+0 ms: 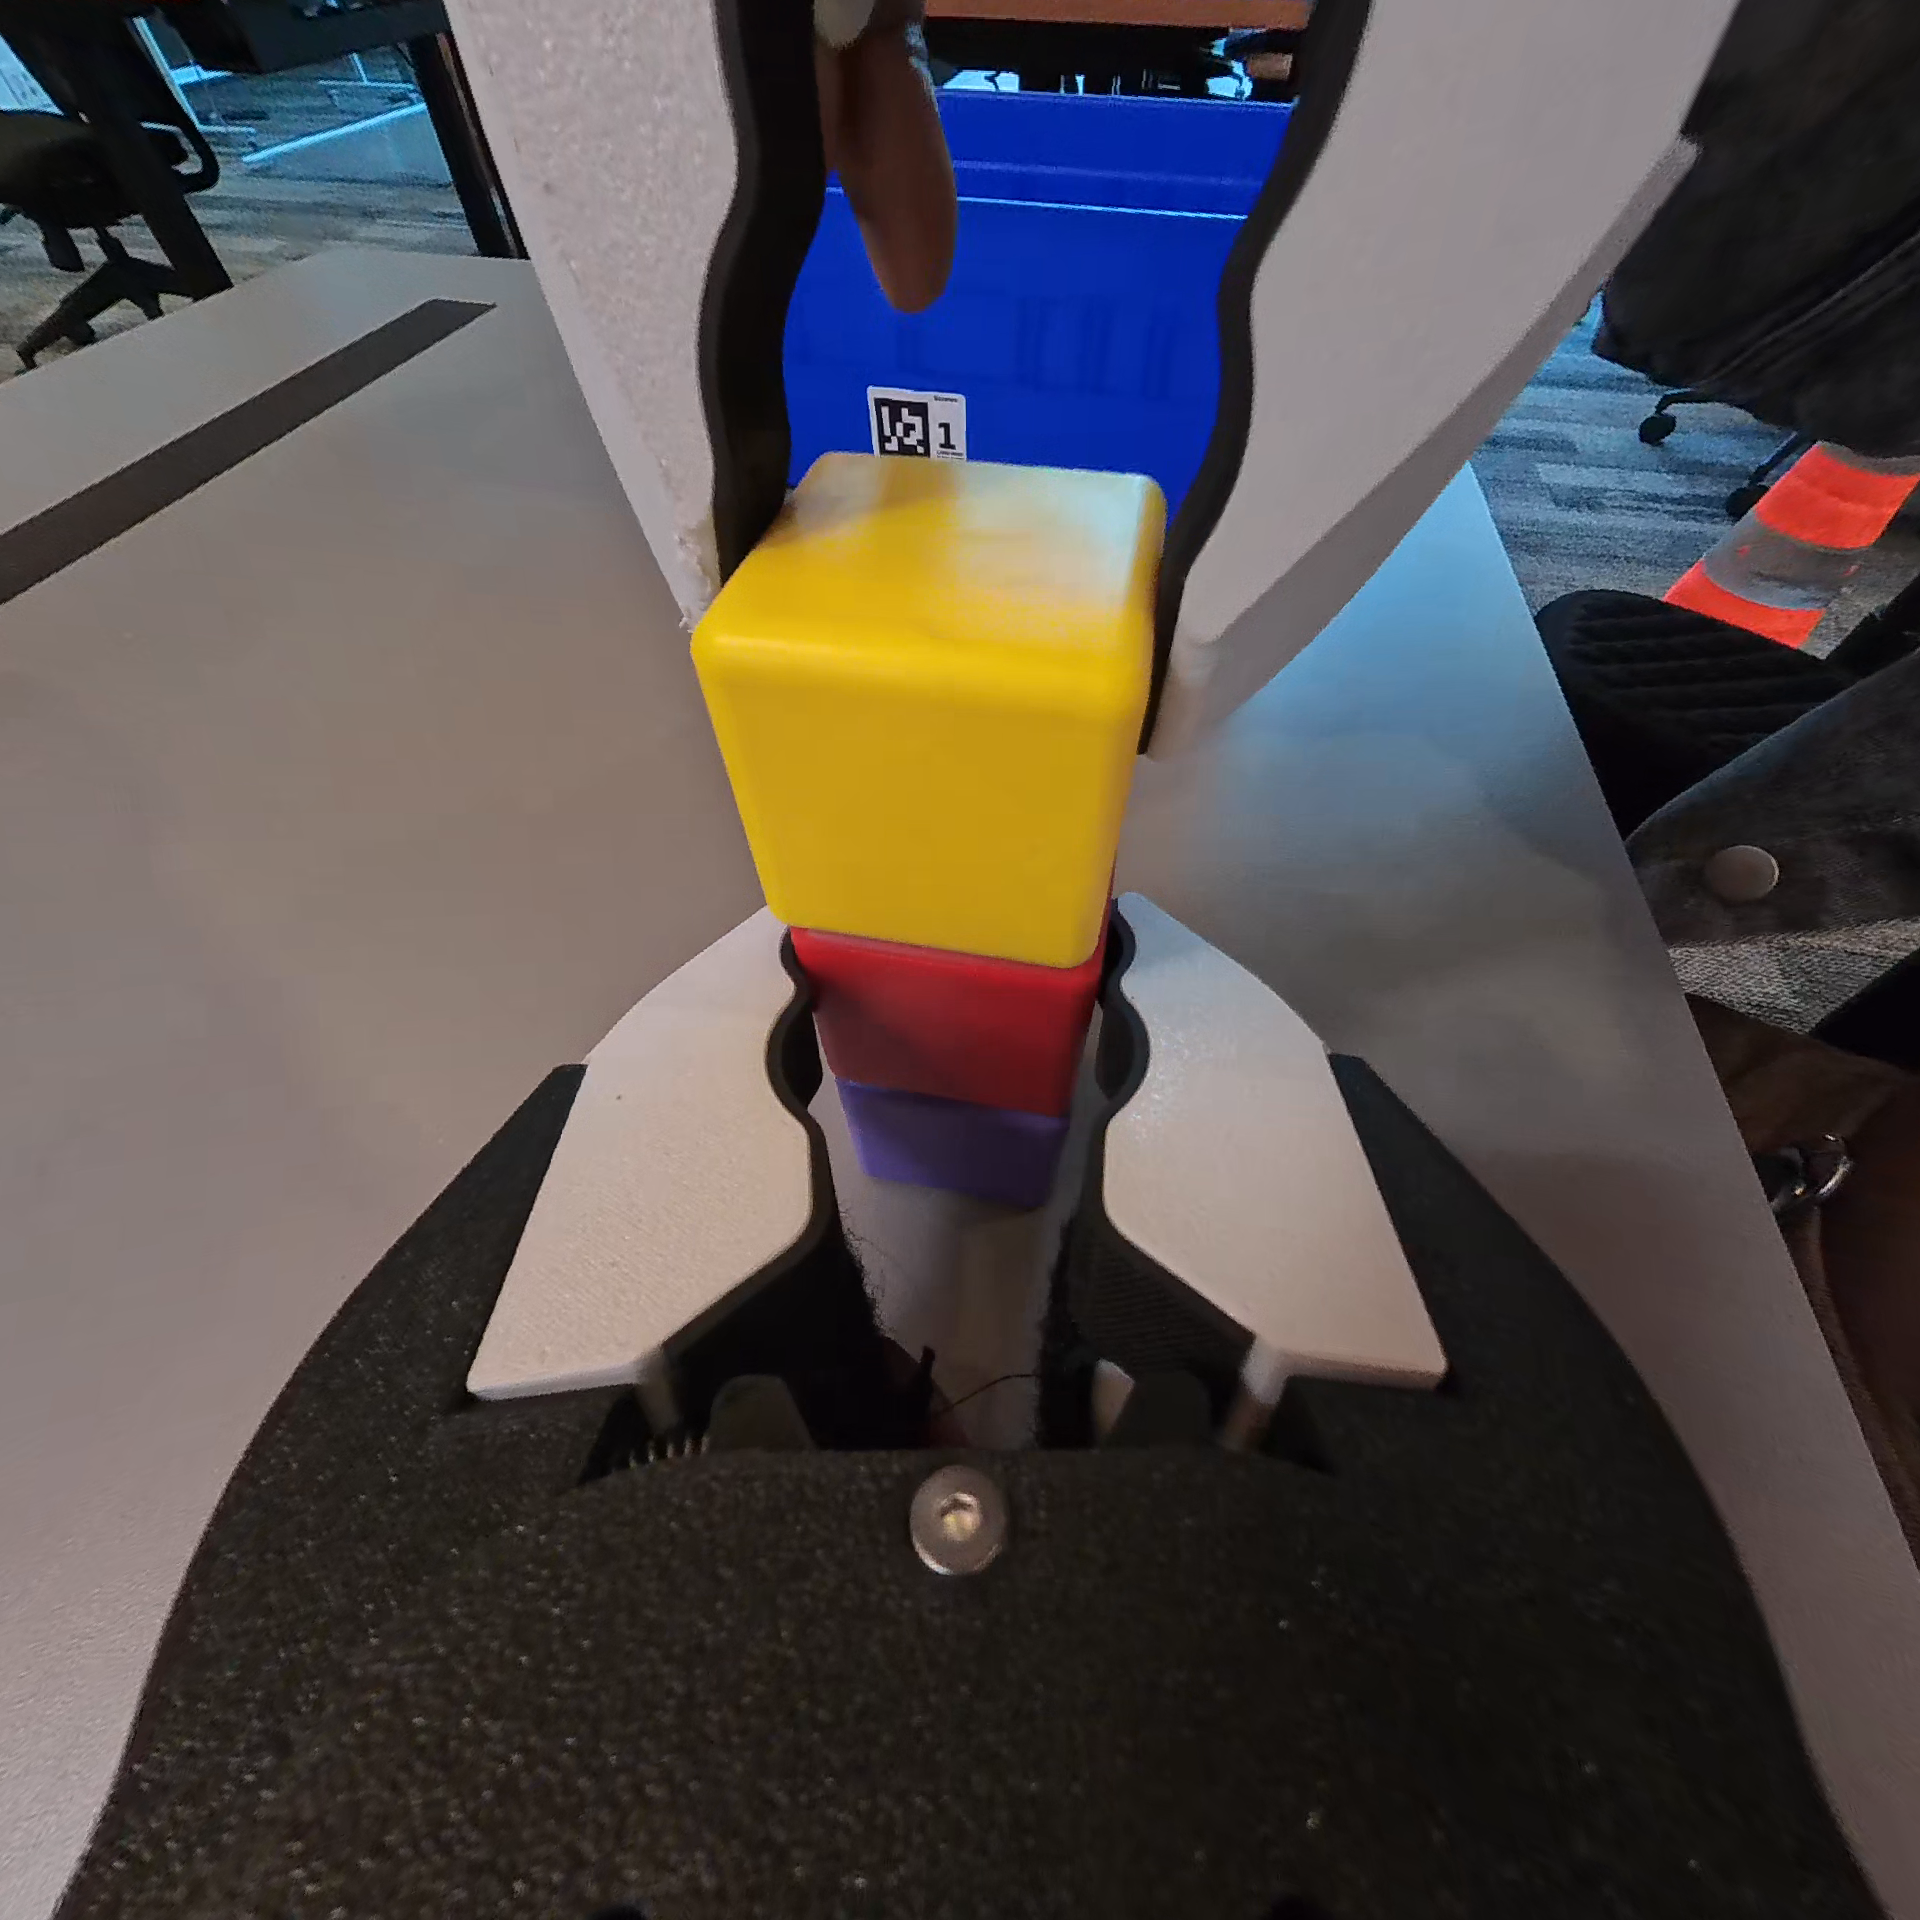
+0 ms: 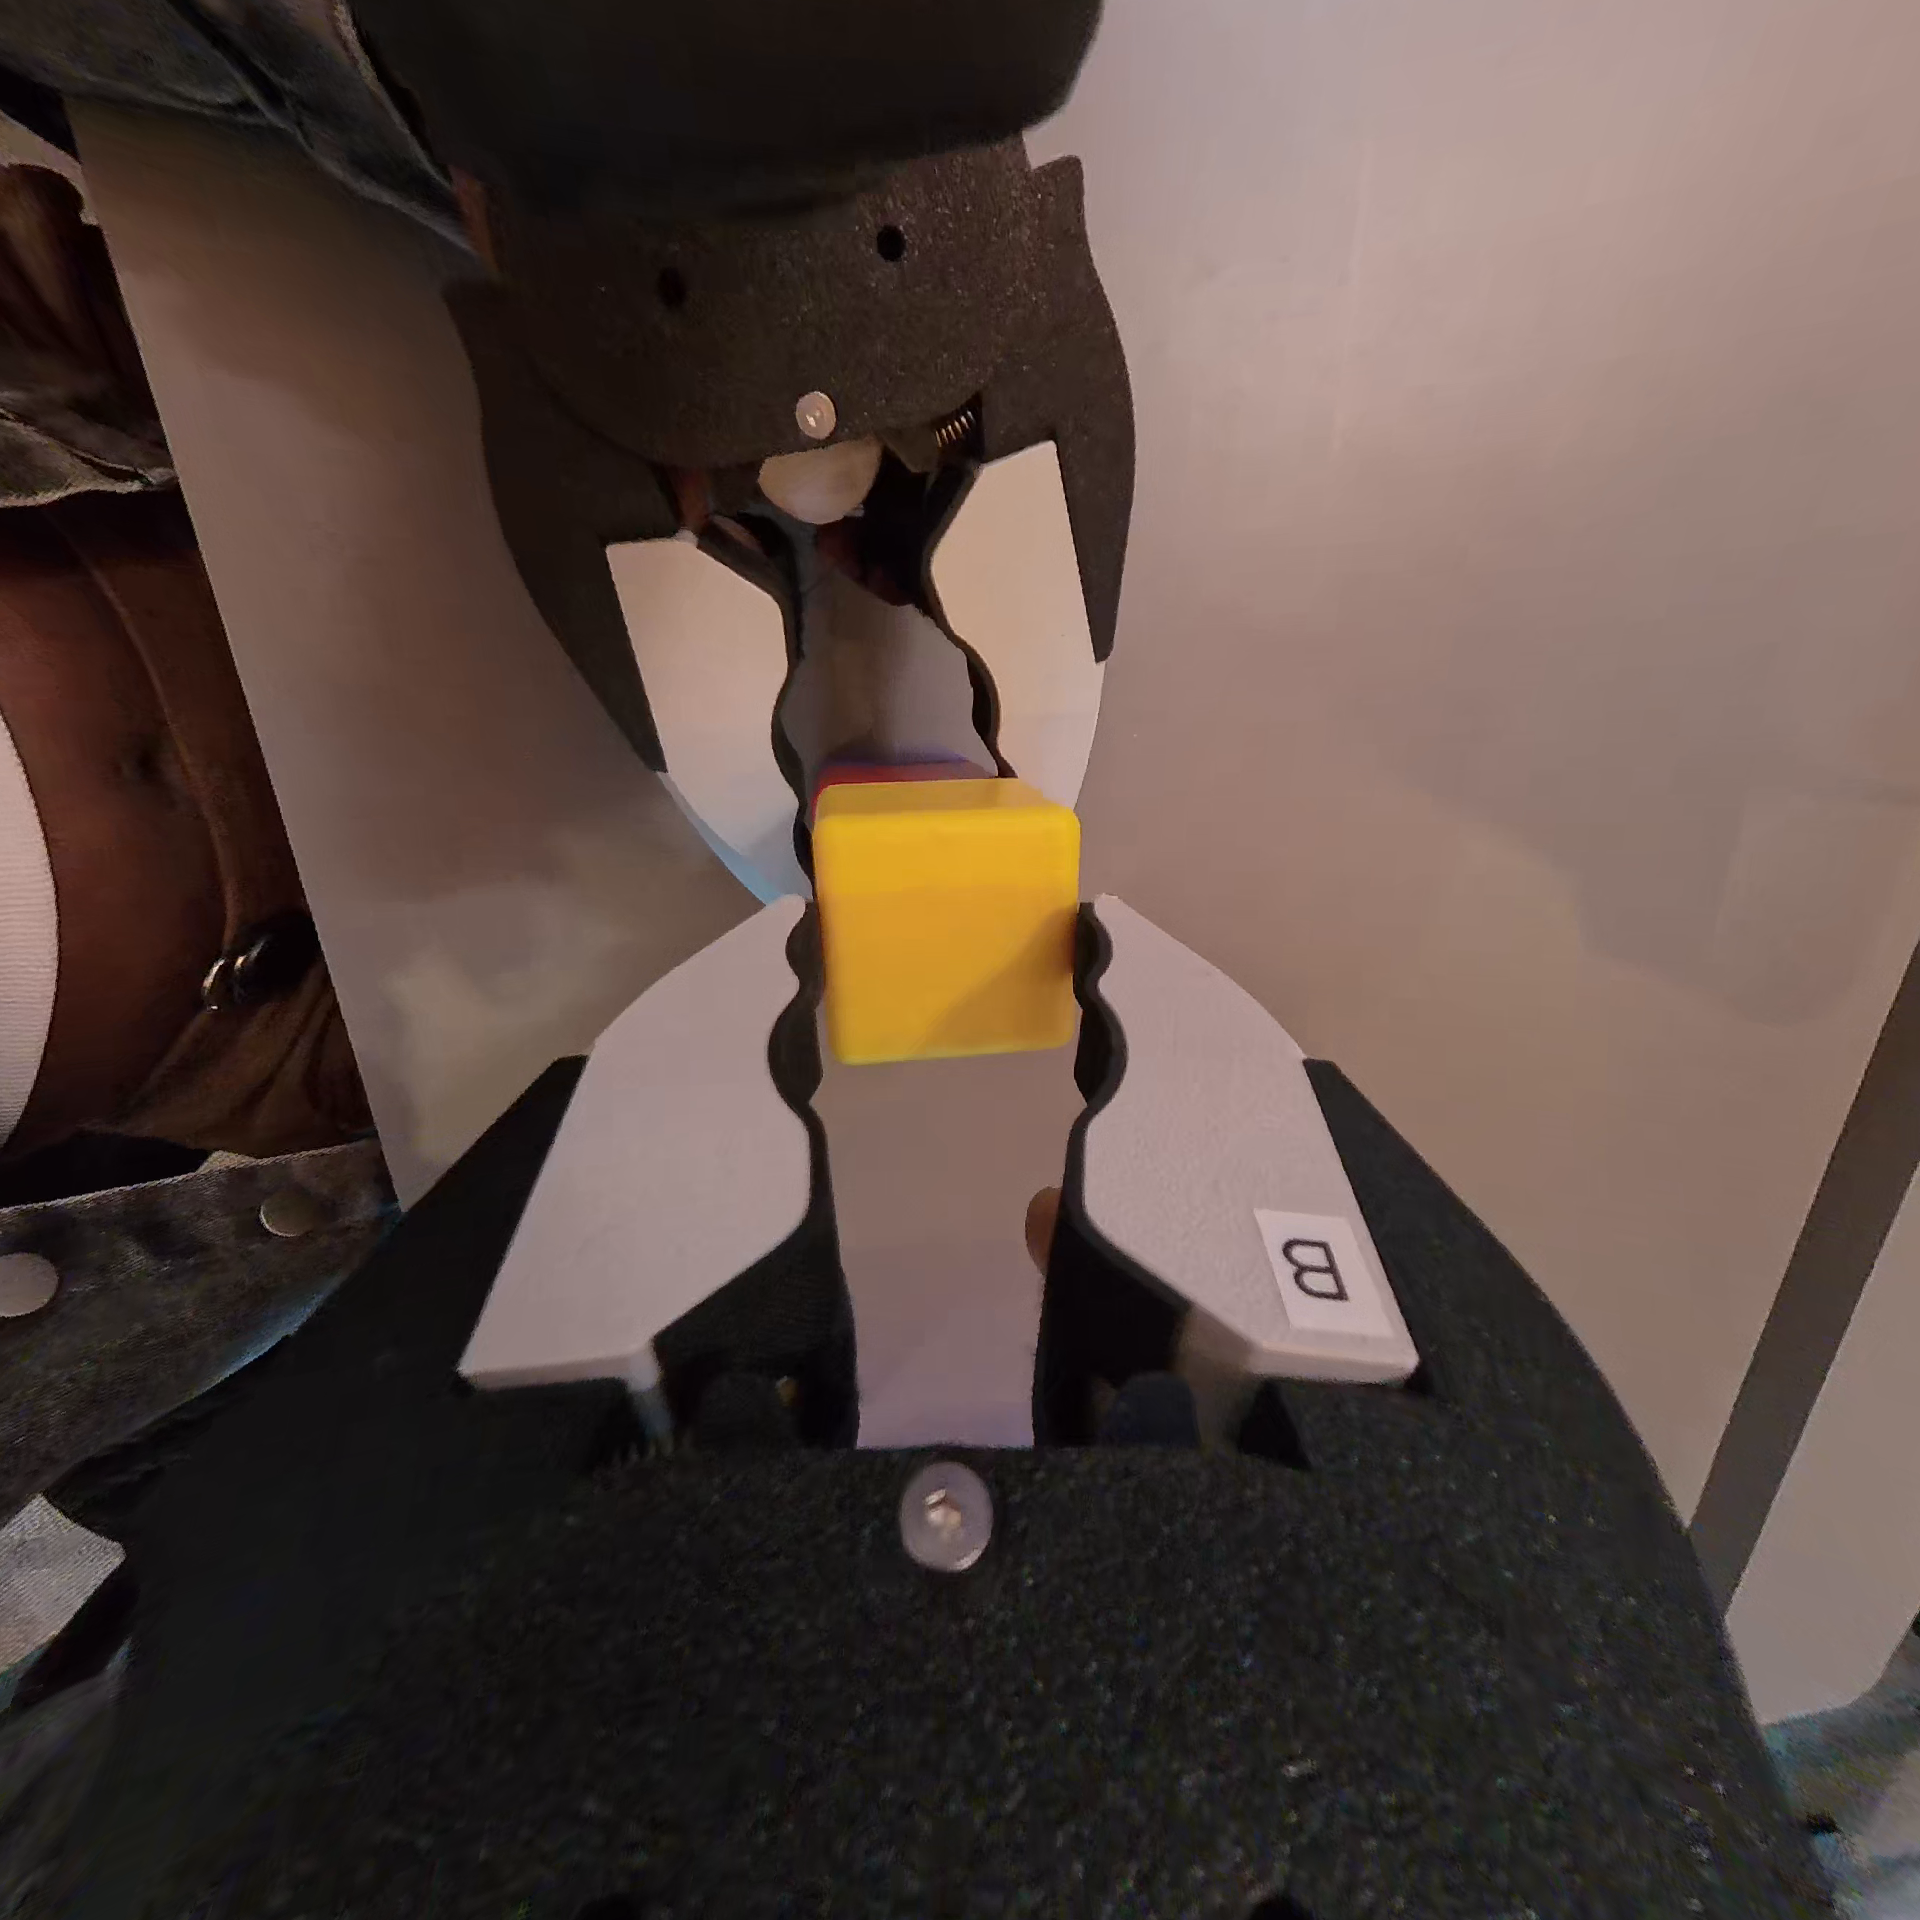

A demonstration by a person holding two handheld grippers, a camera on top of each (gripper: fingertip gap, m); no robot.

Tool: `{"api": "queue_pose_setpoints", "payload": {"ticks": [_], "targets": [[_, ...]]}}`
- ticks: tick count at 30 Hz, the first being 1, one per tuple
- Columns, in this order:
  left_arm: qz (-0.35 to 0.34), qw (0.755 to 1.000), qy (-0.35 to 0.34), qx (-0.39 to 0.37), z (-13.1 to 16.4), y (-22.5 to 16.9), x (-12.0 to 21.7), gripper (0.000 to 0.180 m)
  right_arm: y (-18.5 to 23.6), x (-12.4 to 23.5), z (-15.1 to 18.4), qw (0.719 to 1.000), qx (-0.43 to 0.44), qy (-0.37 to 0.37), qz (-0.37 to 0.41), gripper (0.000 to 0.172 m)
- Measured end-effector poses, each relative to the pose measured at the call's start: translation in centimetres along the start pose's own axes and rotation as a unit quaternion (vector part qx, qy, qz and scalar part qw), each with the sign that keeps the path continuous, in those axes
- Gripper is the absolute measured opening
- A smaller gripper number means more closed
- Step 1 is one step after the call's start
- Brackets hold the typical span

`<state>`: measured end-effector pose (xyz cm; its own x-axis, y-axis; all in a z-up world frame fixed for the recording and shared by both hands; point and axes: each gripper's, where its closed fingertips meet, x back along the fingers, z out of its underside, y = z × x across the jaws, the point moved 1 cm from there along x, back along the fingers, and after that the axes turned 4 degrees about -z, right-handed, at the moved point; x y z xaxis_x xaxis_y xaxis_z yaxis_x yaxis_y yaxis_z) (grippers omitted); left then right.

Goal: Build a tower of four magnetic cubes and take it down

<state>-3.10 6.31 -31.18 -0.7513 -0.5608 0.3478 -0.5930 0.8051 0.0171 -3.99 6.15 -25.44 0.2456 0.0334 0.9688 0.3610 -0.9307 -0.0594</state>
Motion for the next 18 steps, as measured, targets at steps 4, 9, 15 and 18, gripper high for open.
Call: {"api": "queue_pose_setpoints", "payload": {"ticks": [4, 9, 15, 18], "targets": [[0.001, 1.000, 0.000, -0.002, 0.0, 0.0, 0.0, 0.051, 0.1, 0.0, 0.0, 1.000, 0.004, 0.001, -0.001, 0.051], [0.007, 1.000, -0.008, -0.006, -0.1, 0.0, 0.4, 0.067, -0.1, 0.9, -0.9, 0.994, -0.006, -0.106, 0.002, 0.073], [-0.066, 0.994, -0.089, 0.005, -1.9, 2.3, 4.1, 0.082, -0.4, 6.5, -2.1, 0.880, -0.025, -0.473, 0.037, 0.098], [-0.091, 0.989, -0.119, 0.004, -3.2, 2.5, 5.7, 0.096, 0.0, 9.4, -1.1, 0.780, -0.026, -0.624, 0.042, 0.117]]}}
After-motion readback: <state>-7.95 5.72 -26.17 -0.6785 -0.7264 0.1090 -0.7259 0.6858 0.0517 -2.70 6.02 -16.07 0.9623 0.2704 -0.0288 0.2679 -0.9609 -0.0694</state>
